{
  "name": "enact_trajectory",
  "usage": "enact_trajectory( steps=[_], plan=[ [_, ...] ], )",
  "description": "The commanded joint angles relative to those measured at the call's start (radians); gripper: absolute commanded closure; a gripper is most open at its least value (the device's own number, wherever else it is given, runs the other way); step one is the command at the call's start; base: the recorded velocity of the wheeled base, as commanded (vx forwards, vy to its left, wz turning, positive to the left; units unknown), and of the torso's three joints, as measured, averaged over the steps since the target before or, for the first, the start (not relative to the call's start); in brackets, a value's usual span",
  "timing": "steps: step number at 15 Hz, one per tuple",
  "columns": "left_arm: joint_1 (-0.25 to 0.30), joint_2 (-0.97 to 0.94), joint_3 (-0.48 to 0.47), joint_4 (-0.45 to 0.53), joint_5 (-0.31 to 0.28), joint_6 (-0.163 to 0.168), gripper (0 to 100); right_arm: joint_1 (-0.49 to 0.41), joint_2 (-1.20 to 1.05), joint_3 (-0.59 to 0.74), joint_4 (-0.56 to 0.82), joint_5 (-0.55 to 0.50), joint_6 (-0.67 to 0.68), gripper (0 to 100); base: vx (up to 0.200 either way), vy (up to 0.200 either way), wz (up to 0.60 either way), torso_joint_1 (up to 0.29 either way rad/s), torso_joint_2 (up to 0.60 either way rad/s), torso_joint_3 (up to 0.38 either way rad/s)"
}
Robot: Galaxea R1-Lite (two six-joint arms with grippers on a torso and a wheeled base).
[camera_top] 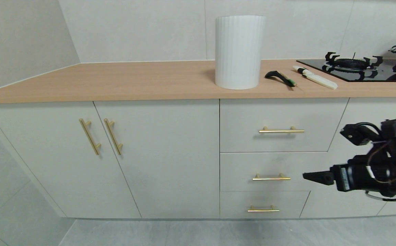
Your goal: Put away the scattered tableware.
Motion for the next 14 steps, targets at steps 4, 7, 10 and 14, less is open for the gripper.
enact_trajectory(
  steps=[4,7,10,14],
  plan=[
    [0.000,0.002,0.000,0.000,0.000,0.000,0,0.060,0.561,-0.089,-0.358,-0.142,0.009,0,0.000,0.000,0.00,0.000,0.00,0.000],
    [0.000,0.002,0.000,0.000,0.000,0.000,0,0.077,0.667,-0.102,-0.483,-0.200,0.035,0,0.000,0.000,0.00,0.000,0.00,0.000],
    [0.000,0.002,0.000,0.000,0.000,0.000,0,0.055,0.765,-0.167,-0.529,-0.233,0.058,0,0.000,0.000,0.00,0.000,0.00,0.000],
    [0.000,0.002,-0.001,0.000,0.000,0.000,0,0.047,0.817,-0.245,-0.529,-0.276,0.124,0,0.000,0.000,0.00,0.000,0.00,0.000]
  ],
)
